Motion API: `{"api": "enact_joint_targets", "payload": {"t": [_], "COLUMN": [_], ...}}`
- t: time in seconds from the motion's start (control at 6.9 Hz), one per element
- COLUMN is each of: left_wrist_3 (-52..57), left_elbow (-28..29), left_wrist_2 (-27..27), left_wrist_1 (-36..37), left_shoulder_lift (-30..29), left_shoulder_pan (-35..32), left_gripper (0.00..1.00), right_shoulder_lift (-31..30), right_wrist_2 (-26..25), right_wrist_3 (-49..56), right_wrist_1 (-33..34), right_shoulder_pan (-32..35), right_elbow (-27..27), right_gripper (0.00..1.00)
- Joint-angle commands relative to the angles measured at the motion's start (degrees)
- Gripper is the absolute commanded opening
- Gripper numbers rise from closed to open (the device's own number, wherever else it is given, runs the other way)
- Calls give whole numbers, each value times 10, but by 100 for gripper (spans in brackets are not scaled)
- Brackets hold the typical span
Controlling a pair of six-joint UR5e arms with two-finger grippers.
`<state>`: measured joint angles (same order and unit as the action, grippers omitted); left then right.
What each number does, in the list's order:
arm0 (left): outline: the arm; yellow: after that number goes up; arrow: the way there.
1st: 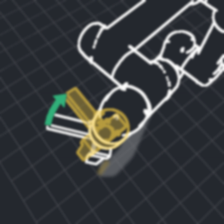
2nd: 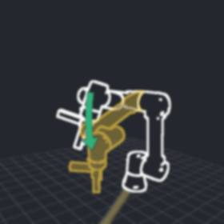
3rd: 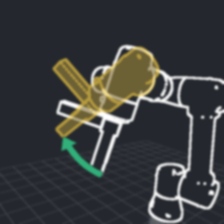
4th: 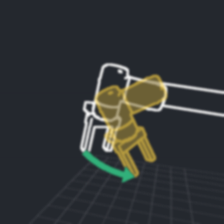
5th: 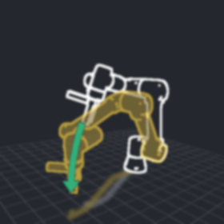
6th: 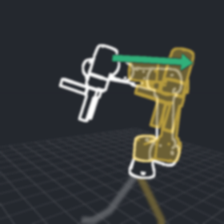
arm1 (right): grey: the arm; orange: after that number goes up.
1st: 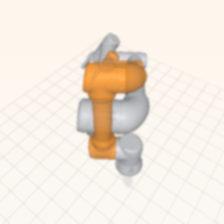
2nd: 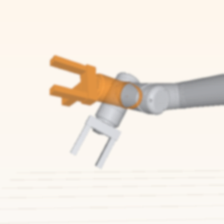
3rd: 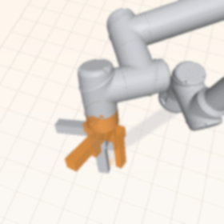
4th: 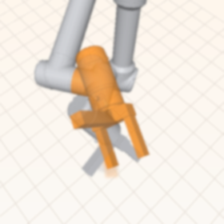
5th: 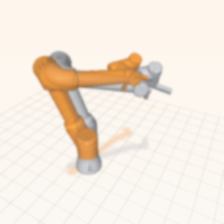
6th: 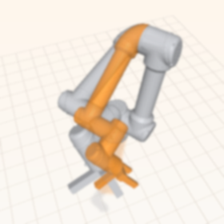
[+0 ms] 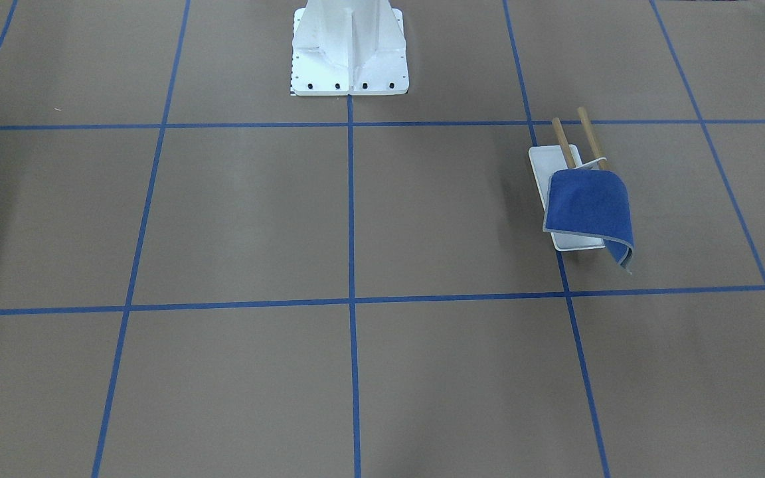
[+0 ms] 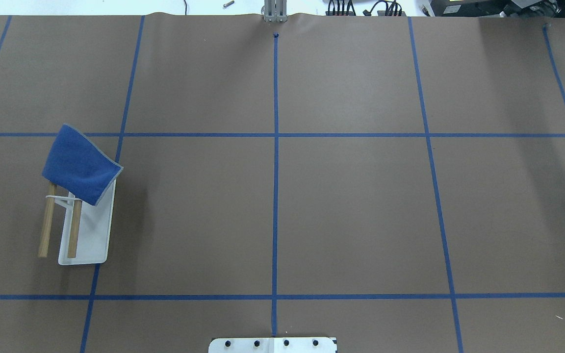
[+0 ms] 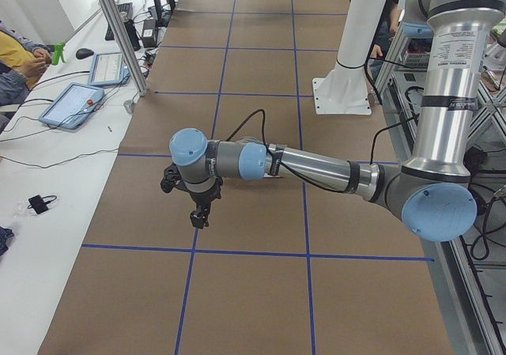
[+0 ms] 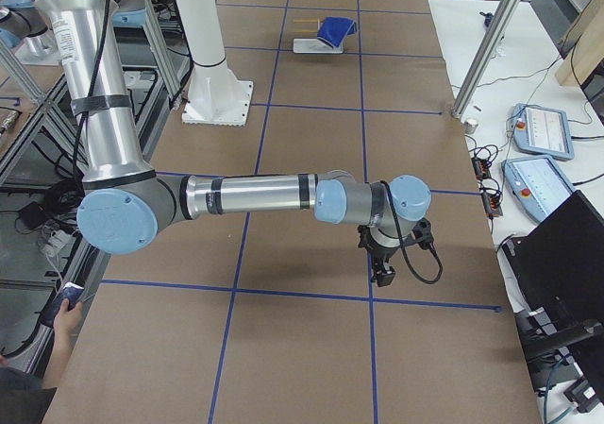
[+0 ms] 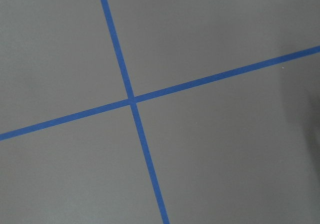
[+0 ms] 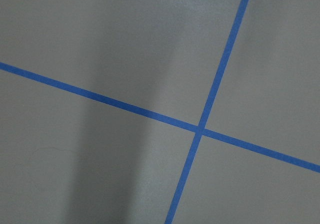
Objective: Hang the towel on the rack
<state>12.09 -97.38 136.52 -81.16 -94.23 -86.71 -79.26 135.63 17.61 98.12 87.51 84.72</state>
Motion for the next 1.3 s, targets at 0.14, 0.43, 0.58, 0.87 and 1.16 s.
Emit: {"api": "enact_joint_targets", "payload": {"t": [0.14, 0.43, 0.58, 0.87, 1.16], "left_wrist_3": [0, 3, 4, 4, 4], "left_elbow": [-6, -1, -2, 1, 0], "left_wrist_2": [1, 1, 1, 1, 1], "left_wrist_1": [0, -1, -1, -1, -1], "left_shoulder_lift": [0, 0, 1, 1, 2], "left_shoulder_pan": [0, 0, 0, 0, 0], "left_gripper": [98, 98, 98, 98, 98], "right_shoulder_lift": [-2, -4, -5, -7, -9], "right_wrist_2": [1, 3, 3, 3, 3], "right_wrist_3": [-45, -49, -50, -50, -50], "right_wrist_1": [-2, -2, -2, -3, -3], "right_shoulder_pan": [-13, -13, -13, -17, -23], "right_elbow": [27, 28, 31, 32, 32], "right_gripper": [100, 100, 100, 100, 100]}}
